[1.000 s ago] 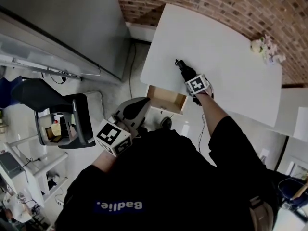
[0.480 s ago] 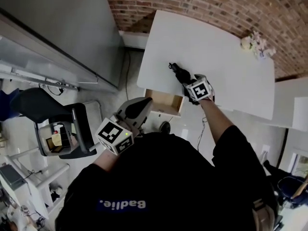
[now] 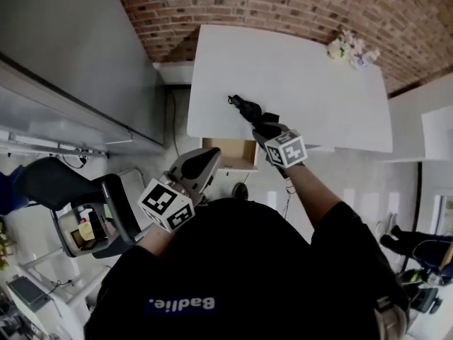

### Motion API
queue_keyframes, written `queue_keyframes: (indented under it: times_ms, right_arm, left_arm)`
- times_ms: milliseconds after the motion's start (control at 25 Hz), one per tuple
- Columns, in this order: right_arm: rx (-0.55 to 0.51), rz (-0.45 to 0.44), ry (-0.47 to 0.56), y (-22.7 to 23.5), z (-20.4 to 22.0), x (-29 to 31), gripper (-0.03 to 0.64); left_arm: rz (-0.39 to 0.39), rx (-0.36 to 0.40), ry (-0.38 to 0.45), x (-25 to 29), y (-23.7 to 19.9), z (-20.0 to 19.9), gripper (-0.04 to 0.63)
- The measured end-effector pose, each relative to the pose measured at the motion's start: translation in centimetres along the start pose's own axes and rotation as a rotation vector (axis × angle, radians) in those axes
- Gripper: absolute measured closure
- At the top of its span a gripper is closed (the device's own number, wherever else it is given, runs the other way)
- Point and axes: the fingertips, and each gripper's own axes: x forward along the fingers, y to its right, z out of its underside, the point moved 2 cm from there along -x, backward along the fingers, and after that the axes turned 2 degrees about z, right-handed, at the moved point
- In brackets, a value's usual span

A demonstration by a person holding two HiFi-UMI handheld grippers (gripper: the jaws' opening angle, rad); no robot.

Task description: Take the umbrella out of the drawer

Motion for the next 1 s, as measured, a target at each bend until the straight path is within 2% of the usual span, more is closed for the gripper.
queue_keyframes:
  times_ms: [440,600,800,1000]
  right_arm:
    - [0.153,-0.108,0.206,-5.8,-1.1,-7.3,0.561]
    - [0.192,-0.151,0.275,-7.5,-1.9,-9.7,0.576]
    - [0.2,-0.208,0.379,-9.5,-3.5,-12.4,0.584]
    - [0.124,-0.253,0.46,-11.6,-5.7,-14.3,0.588]
  left_arm:
    - [0.085,0.008,-0.03,0.4,2.3,0.7,0.597]
    - [0.106,0.012,-0.04,0.5,2.7,1.0,0.597]
    - [0.12,0.017,-0.051,0.4,3.2,1.1,0.597]
    - [0.138,0.024,-0.061,0.2,3.7,1.4,0.597]
